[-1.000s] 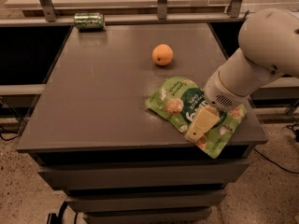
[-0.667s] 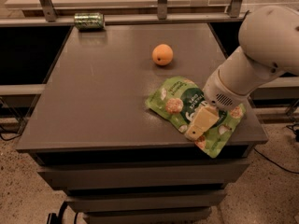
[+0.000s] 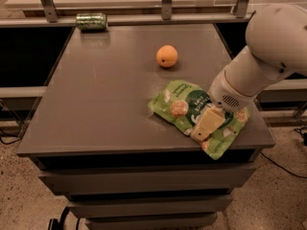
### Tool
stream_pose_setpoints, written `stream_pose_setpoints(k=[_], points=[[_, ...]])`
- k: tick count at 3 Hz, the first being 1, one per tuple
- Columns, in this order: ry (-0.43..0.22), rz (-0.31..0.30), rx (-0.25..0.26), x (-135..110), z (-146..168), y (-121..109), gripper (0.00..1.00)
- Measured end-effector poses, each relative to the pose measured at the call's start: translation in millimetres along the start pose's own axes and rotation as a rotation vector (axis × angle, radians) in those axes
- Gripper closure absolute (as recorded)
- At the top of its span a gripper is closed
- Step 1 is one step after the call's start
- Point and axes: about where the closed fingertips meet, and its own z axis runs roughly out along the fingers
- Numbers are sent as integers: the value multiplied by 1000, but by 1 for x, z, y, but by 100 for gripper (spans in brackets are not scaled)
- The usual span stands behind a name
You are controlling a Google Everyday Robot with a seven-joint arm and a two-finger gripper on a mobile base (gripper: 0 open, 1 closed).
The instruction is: Move green rice chip bag near orange
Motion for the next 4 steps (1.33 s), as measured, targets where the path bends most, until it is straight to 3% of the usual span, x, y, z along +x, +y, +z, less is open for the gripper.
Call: stream_pose_setpoints(k=[1,2,3,4], points=[[0,0,0,0,-1,0,100],[-14,-23,53,-6,-41,-18,100],[-35,-65,143,-17,-111,-52,100],[-61,-83,218,-30,-155,-85,100]])
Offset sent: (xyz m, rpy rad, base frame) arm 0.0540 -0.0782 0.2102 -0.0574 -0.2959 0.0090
